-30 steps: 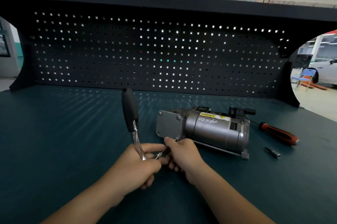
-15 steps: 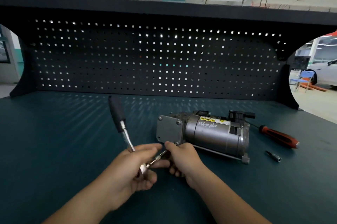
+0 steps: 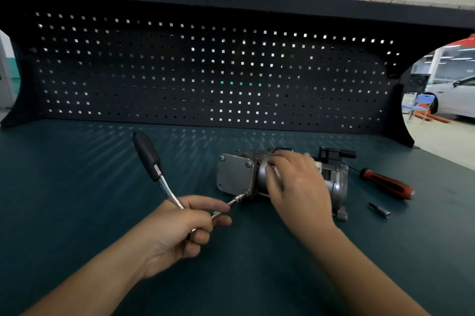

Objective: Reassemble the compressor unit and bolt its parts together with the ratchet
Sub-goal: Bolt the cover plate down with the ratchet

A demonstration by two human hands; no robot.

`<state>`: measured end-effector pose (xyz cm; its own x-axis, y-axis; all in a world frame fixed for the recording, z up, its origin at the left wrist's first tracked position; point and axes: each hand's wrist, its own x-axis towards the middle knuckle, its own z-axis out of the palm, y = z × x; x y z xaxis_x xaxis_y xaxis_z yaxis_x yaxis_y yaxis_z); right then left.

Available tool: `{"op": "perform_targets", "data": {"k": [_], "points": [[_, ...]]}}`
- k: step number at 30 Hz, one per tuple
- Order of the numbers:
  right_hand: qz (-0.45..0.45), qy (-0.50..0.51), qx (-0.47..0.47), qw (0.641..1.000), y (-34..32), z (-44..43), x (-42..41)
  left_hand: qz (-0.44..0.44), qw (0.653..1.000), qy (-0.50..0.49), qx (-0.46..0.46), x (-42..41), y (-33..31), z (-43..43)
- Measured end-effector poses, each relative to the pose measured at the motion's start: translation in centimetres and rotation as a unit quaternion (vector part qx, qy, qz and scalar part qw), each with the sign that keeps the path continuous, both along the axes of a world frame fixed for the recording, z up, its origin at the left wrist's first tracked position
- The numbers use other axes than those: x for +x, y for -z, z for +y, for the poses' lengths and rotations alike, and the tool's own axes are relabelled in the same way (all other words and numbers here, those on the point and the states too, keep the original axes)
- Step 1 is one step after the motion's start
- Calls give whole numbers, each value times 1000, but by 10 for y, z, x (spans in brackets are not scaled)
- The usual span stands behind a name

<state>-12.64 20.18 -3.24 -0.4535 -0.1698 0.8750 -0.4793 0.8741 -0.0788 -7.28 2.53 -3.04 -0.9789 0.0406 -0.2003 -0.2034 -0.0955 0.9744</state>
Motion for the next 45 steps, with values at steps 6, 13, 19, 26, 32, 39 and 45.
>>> {"op": "perform_targets", "data": {"k": [6,13,19,26,32,39,45], "points": [[-169,83,64,980,19,19,-17,-11,1000,13,19,-8,-8,-9],[-170,51,51,983,17,24,-22,-67,991,16,111,-20,-13,-26],[-175,40,57,982,16,27,-21,-82,986,17,147,-19,-12,-28],[-154,25,46,987,18,29,-22,-53,998,0,47,-17,-7,-26],[-166,9,45,985,15,33,-25,-22,991,-3,128,-3,-24,-40],[-171,-88,33,981,-7,13,4,15,973,-120,199,-15,-18,-75],[-251,-219,210,919,19,-87,77,-5,954,-180,240,-25,0,-96]]}}
